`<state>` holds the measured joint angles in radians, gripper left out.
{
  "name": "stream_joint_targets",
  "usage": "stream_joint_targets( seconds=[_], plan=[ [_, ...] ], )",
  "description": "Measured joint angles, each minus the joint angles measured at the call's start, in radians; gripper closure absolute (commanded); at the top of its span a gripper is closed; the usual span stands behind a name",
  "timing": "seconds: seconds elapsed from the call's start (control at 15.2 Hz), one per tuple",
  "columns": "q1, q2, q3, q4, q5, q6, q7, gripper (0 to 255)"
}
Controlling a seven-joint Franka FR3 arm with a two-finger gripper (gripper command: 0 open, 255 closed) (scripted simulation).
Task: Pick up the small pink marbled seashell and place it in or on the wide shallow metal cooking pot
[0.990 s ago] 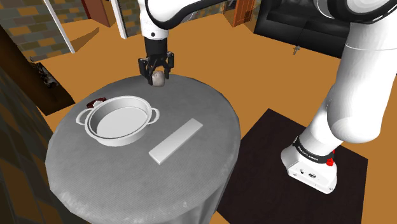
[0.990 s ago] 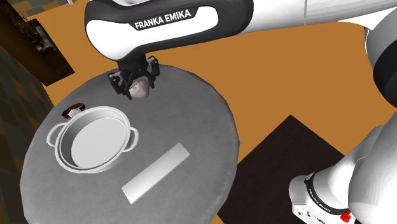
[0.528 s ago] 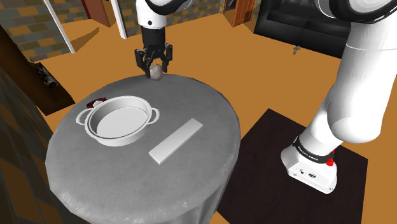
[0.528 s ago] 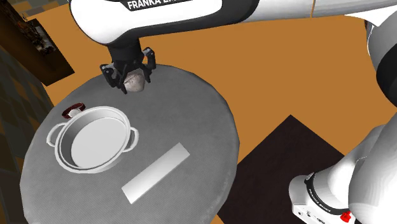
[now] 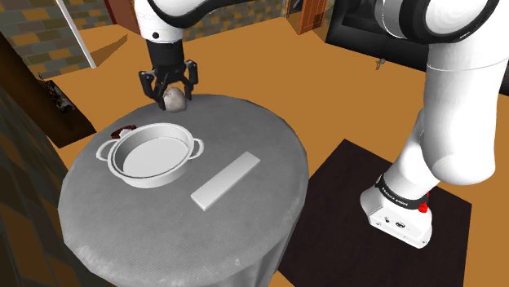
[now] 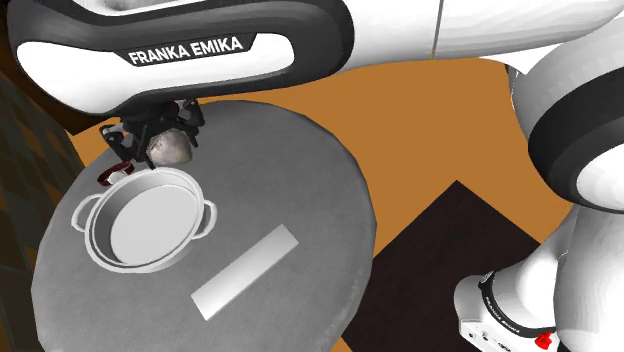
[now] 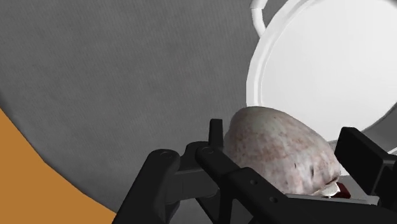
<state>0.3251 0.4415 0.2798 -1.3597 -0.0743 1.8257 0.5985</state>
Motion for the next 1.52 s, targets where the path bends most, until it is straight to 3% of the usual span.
stream_joint_targets(
  seconds=[0.07, 0.26, 0.33, 0.46, 1.12, 1.52],
  plan=[
    [0.011, 0.003, 0.010, 0.006, -0.038, -0.001, 0.019, 255],
    [0.063, 0.071, 0.045, 0.093, -0.007, -0.026, 0.087, 255],
    [0.093, 0.121, 0.048, 0.165, -0.015, -0.050, 0.111, 255],
    [0.114, 0.156, 0.050, 0.200, -0.019, -0.051, 0.129, 255],
    [0.112, 0.176, 0.047, 0.097, -0.024, 0.070, 0.135, 255],
    [0.111, 0.181, 0.046, 0.078, -0.025, 0.094, 0.135, 255]
  ],
)
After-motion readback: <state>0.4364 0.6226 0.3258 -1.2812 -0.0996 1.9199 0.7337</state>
